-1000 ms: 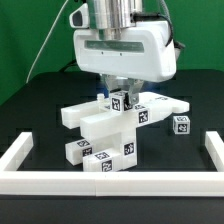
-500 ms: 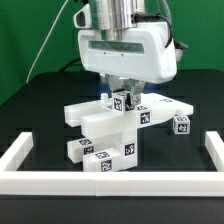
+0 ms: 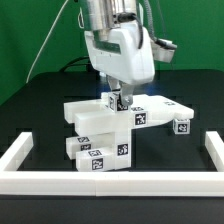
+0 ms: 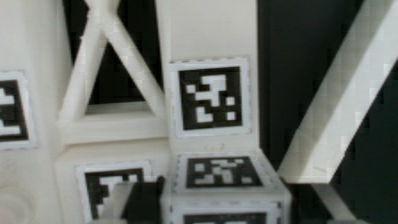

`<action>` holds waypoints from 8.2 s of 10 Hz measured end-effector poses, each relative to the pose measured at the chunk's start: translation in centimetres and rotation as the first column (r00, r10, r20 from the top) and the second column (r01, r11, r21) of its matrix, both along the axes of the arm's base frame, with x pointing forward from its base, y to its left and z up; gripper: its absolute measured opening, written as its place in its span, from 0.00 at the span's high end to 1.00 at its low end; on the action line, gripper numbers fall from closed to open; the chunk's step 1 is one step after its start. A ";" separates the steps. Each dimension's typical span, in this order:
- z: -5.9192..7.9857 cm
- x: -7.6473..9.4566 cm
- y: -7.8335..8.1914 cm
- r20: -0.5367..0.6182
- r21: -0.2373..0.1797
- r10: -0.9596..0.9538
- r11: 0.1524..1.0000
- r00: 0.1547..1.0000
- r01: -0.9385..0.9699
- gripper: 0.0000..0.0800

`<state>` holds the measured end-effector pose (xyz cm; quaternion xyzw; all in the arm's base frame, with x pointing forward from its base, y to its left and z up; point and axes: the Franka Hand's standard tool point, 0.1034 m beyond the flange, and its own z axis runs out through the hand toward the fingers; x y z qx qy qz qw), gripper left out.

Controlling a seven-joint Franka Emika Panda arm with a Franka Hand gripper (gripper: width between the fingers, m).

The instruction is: Assemble chair

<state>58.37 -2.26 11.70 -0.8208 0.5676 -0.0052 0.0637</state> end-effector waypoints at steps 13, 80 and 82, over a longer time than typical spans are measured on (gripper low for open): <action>-0.1 0.0 0.0 -0.007 0.016 -0.080 0.997 0.997 0.080 0.19; 6.3 -6.7 2.1 -0.074 0.015 0.309 0.951 0.948 -0.309 0.64; 5.1 -6.4 -1.3 -0.073 -0.018 0.381 0.923 0.922 -0.384 0.64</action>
Offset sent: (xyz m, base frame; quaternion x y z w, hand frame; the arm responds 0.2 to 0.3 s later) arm 0.0000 0.0000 0.0000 0.0000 0.0000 0.0000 1.0000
